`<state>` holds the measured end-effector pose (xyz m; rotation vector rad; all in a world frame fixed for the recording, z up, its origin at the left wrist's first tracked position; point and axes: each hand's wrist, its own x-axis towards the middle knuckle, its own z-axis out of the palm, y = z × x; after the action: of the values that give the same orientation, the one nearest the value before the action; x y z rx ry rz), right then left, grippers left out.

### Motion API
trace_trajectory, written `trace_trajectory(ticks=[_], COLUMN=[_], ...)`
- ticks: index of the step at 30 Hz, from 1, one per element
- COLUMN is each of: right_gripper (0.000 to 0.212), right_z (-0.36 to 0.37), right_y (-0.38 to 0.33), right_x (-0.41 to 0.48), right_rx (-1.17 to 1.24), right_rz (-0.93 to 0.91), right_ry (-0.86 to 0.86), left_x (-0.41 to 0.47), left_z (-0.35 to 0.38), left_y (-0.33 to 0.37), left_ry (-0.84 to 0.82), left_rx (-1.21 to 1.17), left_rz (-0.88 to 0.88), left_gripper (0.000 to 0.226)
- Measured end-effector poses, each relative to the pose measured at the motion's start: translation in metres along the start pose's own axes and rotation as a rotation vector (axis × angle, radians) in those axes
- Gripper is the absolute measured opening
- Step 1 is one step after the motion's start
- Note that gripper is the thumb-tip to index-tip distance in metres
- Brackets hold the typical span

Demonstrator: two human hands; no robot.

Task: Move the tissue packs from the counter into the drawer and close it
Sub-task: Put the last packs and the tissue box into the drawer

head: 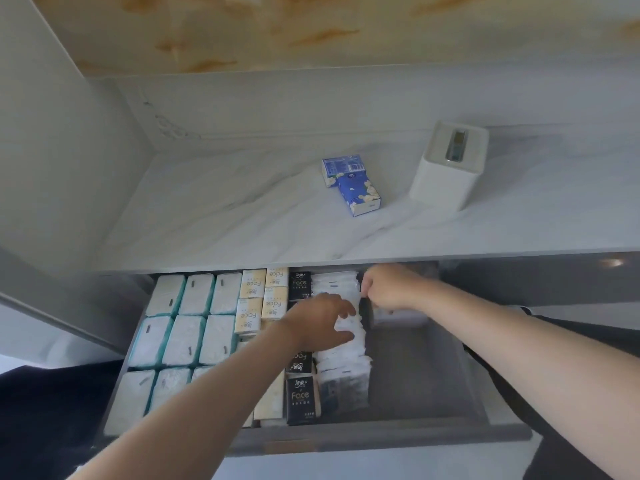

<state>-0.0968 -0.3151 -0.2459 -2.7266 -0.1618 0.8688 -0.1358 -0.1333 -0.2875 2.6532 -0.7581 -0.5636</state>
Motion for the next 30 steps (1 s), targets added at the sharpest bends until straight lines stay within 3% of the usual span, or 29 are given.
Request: trace_trajectory(ticks=[3,6,12,15,20,23,25,28,30], right_gripper=[0.027,0.026,0.066,0.059,0.039,0.028,0.022,0.029,0.037], right_z=[-0.049,-0.079,-0.100,-0.094,-0.095,-0.100,-0.102,-0.101,-0.096], right_y=[-0.004,0.001,0.013,0.021,0.030,0.034,0.037,0.041,0.044], right_x=[0.005,0.025,0.076,0.097,0.114,0.118,0.118,0.114,0.108], right_rx=[0.157,0.200,0.022,-0.054,-0.006,0.078,0.128,0.082,0.065], right_rz=[-0.068,-0.085,-0.144,-0.185,-0.184,-0.164,-0.151,-0.117,-0.098], right_ry=[0.328,0.475,0.435,0.371,0.489,0.546,0.555,0.536,0.541], left_x=[0.026,0.061,0.128,0.157,0.198,0.207,0.206,0.195,0.185], left_z=[-0.038,-0.071,-0.119,-0.136,-0.144,-0.141,-0.143,-0.145,-0.140], left_y=[0.006,0.010,-0.003,-0.018,-0.043,-0.055,-0.059,-0.057,-0.054], left_ry=[0.257,0.412,0.531,0.507,0.374,0.305,0.365,0.486,0.485], left_rx=[-0.079,-0.140,0.079,0.303,0.285,0.265,0.309,0.272,0.140], left_rz=[-0.055,-0.090,-0.172,-0.218,-0.316,-0.329,-0.312,-0.300,-0.278], left_gripper=[0.024,0.025,0.046,0.052,0.075,0.067,0.056,0.034,0.032])
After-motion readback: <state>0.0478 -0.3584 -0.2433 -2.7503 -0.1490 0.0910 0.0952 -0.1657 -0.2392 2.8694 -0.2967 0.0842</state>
